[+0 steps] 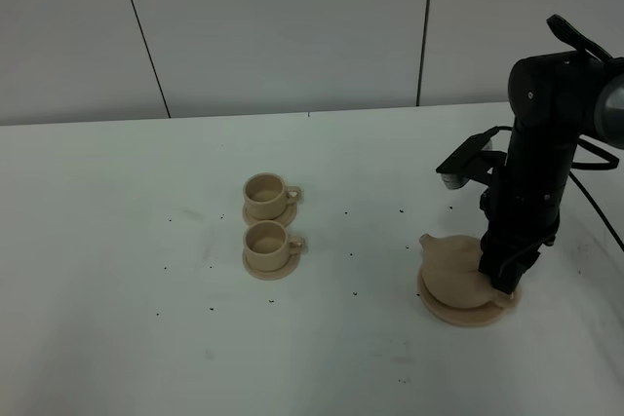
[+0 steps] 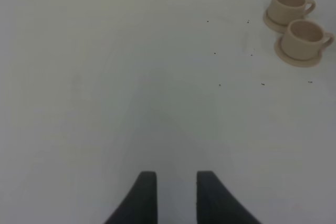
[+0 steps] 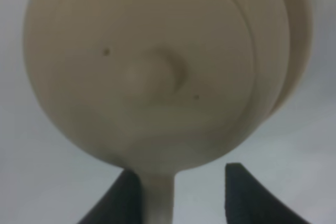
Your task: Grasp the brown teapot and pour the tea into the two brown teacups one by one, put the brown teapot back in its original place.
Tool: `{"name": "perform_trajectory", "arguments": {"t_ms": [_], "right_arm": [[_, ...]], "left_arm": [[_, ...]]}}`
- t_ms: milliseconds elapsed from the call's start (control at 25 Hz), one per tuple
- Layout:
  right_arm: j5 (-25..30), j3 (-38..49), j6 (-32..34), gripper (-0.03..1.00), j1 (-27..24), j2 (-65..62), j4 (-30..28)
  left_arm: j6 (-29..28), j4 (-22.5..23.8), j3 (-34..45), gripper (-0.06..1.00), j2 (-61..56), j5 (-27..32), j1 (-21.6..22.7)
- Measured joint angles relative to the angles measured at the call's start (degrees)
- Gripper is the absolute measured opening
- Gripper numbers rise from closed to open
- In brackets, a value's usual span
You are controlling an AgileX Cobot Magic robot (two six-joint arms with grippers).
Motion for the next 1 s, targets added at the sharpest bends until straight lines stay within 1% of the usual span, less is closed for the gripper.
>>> {"name": "perform_trajectory", "arguments": {"t_ms": [240,520,1000], "right_arm": [[-0.4,2.0,0.8,0.38,0.0,0.4,0.4],[-0.7,2.1,1.7,0.45,0.0,0.4,0.5],[-1.0,2.7,4.1,0.46,0.0,-0.1,0.2]], "left_arm": [[0.0,0.0,0.0,0.26,0.0,0.0,0.0],[0.0,0.0,0.0,0.26,0.0,0.0,0.0],[0.0,0.0,0.0,0.26,0.0,0.0,0.0]]}}
